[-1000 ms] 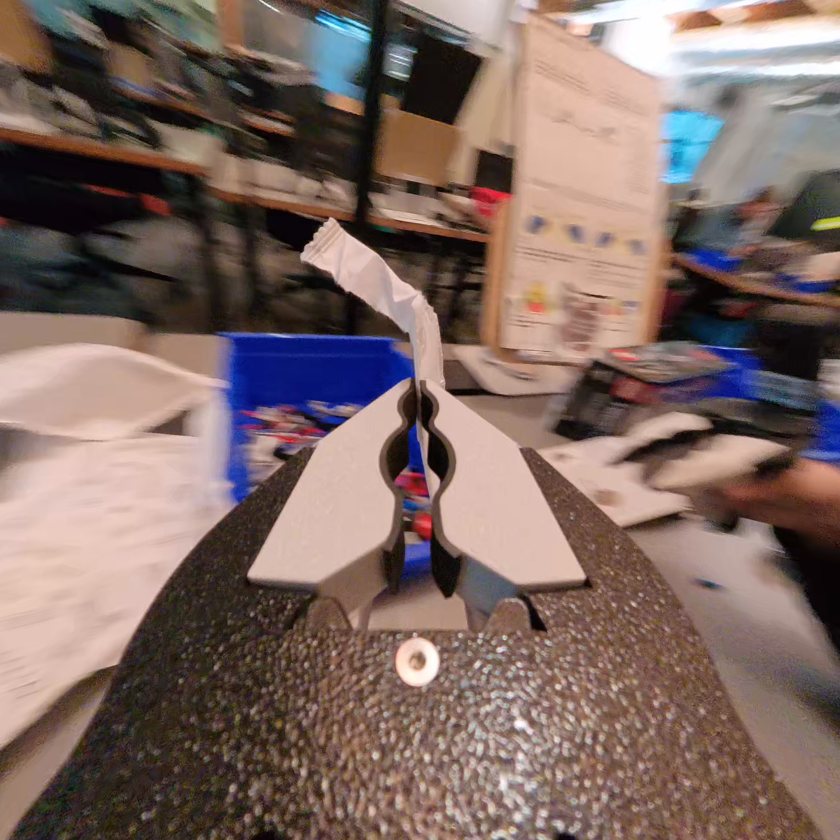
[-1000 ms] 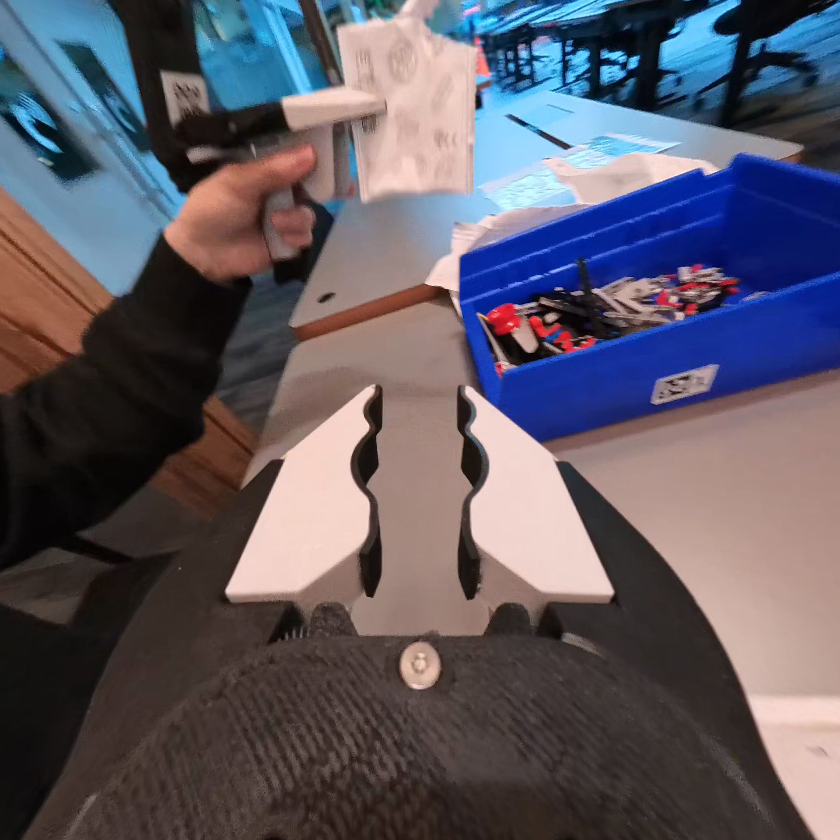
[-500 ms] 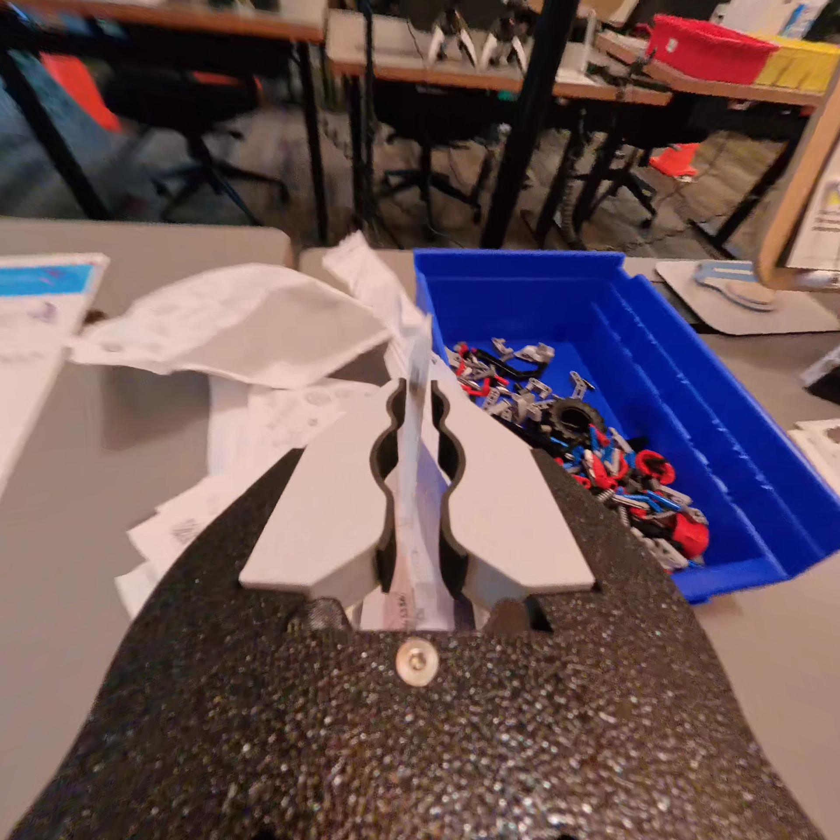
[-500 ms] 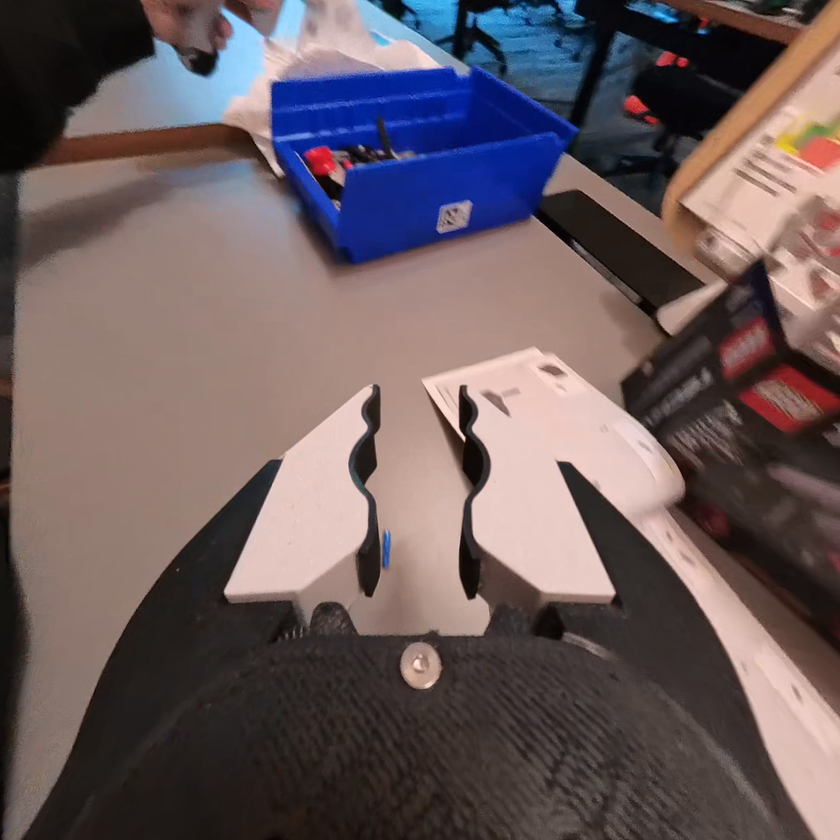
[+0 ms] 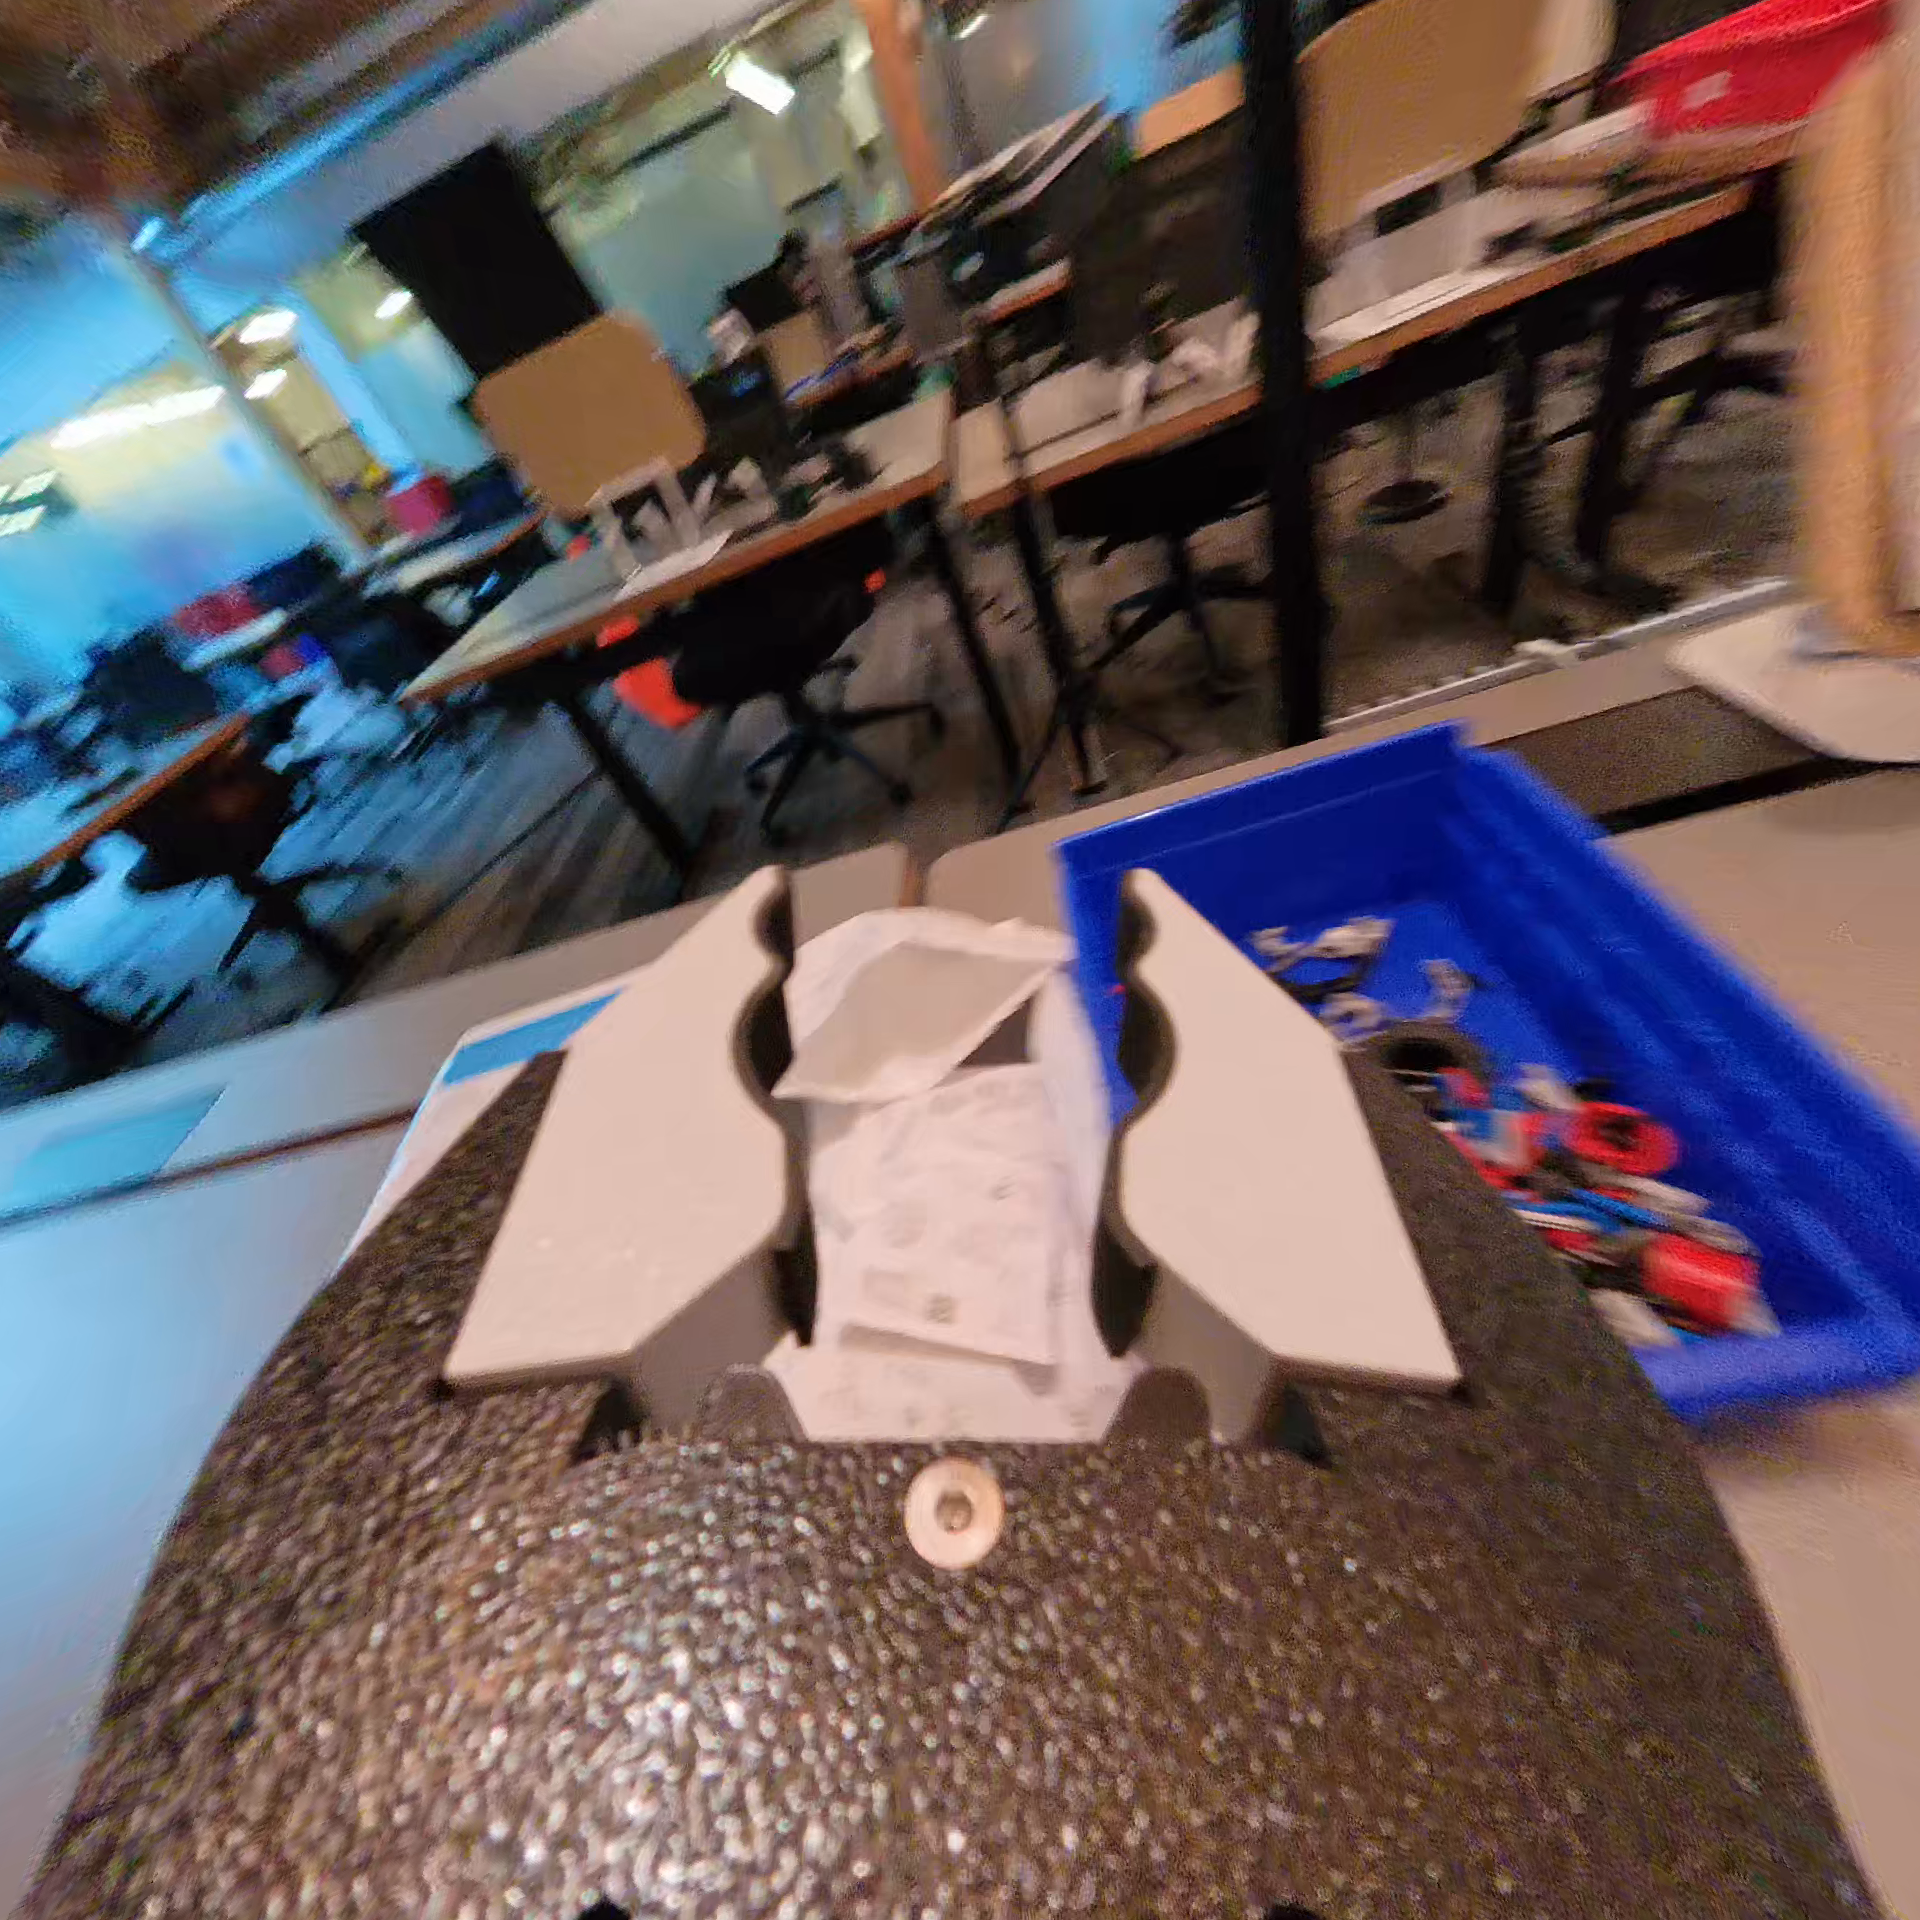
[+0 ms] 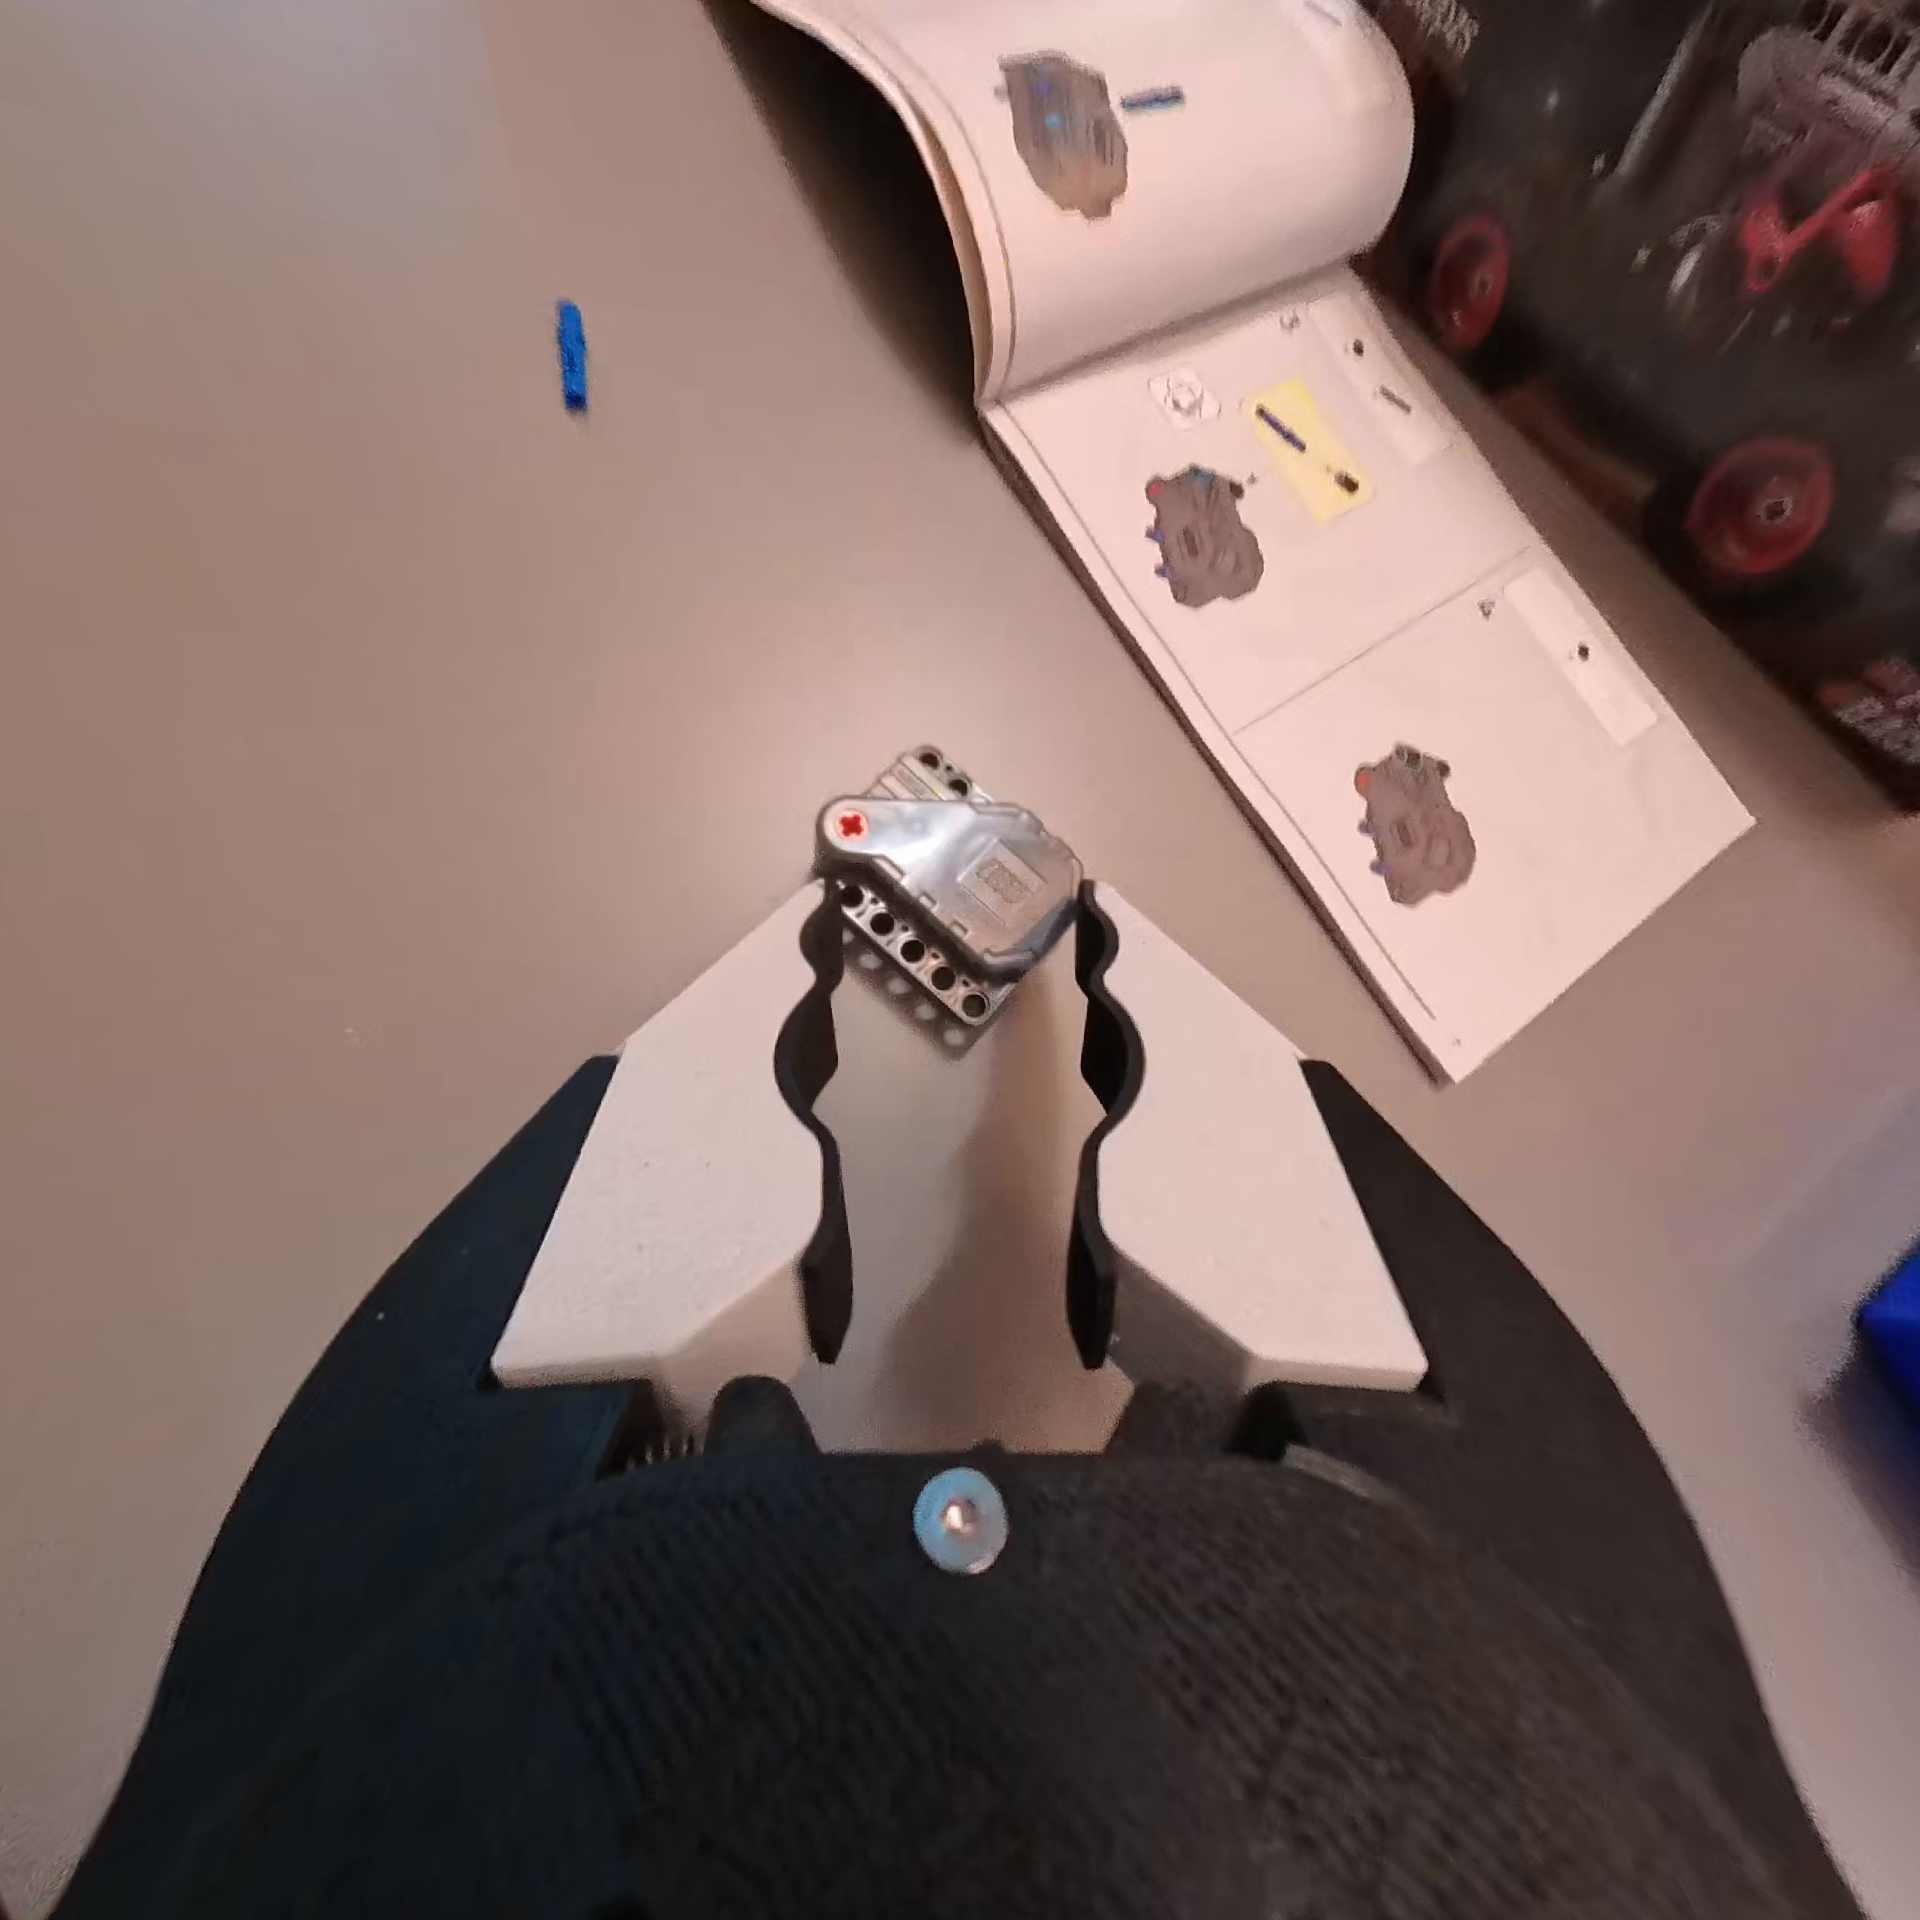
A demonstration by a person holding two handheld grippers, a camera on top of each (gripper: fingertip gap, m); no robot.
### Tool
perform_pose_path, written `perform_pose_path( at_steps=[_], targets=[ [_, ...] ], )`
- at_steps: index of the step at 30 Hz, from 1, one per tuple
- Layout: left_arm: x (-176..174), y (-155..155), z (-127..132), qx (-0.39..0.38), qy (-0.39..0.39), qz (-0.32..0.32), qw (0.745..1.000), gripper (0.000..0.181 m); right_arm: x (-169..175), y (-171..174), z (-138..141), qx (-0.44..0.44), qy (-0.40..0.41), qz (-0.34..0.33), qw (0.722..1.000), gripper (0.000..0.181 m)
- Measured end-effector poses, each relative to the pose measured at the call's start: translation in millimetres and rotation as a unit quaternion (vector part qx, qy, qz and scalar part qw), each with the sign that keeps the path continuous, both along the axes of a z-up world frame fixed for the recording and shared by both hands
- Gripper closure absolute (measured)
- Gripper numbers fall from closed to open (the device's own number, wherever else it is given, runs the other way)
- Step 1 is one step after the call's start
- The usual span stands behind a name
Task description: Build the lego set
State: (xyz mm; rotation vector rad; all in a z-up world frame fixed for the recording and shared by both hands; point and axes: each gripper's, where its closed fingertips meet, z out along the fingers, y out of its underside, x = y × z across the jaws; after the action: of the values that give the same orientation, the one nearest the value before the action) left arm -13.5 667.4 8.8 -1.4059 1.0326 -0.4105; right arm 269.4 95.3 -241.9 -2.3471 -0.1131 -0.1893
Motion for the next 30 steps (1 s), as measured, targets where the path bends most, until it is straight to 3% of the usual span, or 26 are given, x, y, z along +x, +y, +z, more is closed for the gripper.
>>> perform_pose_path(
  at_steps=[1,2,4,7,11,14,16,21,30],
  targets=[
    [15.2,-35.1,1.8,0.003,0.003,-0.053,0.999,0.145,-1.3,2.0,2.6,0.016,0.006,0.014,1.000,0.140],
    [31.6,-72.9,-2.5,-0.003,0.009,-0.110,0.994,0.156,-2.5,3.0,4.6,0.022,0.007,0.028,0.999,0.140],
    [63.6,-153.4,-30.1,-0.043,0.040,-0.232,0.971,0.154,-6.2,4.9,5.9,0.018,-0.006,0.067,0.998,0.135],
    [94.4,-272.0,-92.6,-0.116,0.096,-0.408,0.900,0.143,-9.1,7.9,8.1,0.016,-0.024,0.127,0.991,0.128],
    [113.3,-364.8,-186.2,-0.150,0.199,-0.519,0.818,0.138,-8.4,13.1,8.5,0.036,-0.022,0.217,0.975,0.111],
    [129.7,-393.2,-231.8,-0.144,0.265,-0.536,0.789,0.142,-4.9,7.1,-9.0,-0.011,0.012,0.243,0.970,0.125],
    [144.7,-406.0,-241.2,-0.142,0.270,-0.546,0.781,0.144,-3.8,9.7,-12.7,-0.019,0.011,0.239,0.971,0.137],
    [178.4,-424.6,-240.3,-0.177,0.227,-0.585,0.759,0.147,-28.0,38.9,-10.8,0.031,0.032,0.216,0.975,0.137],
    [197.9,-420.3,-241.8,-0.149,0.238,-0.648,0.708,0.153,-41.5,96.6,-12.1,0.034,0.009,0.180,0.983,0.137]
  ],
)
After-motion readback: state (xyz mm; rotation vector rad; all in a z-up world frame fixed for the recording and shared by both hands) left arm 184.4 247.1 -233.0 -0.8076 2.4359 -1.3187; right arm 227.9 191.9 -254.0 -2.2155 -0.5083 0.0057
